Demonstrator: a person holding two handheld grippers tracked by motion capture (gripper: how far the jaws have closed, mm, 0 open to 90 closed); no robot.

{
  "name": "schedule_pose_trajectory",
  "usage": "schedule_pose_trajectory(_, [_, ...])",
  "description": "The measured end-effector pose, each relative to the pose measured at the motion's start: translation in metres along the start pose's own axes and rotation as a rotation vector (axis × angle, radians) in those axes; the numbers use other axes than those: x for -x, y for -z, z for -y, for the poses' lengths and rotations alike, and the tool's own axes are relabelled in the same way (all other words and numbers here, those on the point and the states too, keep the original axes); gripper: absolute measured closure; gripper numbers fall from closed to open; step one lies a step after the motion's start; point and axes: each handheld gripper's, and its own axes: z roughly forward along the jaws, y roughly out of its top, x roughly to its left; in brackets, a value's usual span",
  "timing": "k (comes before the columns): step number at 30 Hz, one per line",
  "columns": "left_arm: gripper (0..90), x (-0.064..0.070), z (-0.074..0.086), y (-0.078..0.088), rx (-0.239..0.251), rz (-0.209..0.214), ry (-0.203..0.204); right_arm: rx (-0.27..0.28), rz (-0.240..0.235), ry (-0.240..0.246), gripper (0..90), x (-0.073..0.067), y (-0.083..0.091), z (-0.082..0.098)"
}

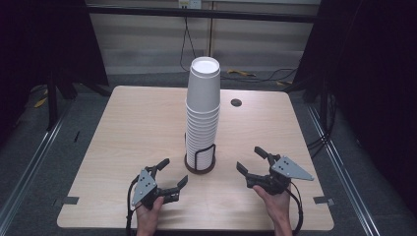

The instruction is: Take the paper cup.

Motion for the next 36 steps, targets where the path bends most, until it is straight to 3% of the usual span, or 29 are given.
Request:
schedule_pose_trajectory(6, [15.7, 0.000, 0.000, 0.000, 0.001, 0.002, -0.002, -0.016, -0.038, -0.006, 16.5, -0.001, -0.004, -0.017])
schedule_pose_trajectory(10, [15.7, 0.000, 0.000, 0.000, 0.001, 0.002, -0.002, -0.042, -0.087, -0.049, 17.5, 0.000, -0.004, -0.032])
schedule_pose_trajectory(14, [15.7, 0.000, 0.000, 0.000, 0.001, 0.002, -0.003, -0.027, -0.100, -0.046, 19.0, 0.002, -0.003, -0.041])
schedule_pose_trajectory(25, [15.7, 0.000, 0.000, 0.000, 0.004, 0.005, 0.000, -0.057, -0.136, 0.013, 21.9, 0.005, -0.009, -0.068])
schedule_pose_trajectory(36, [15.7, 0.001, 0.000, 0.000, 0.007, 0.006, 0.002, -0.047, -0.165, -0.005, 18.8, 0.009, -0.016, -0.088])
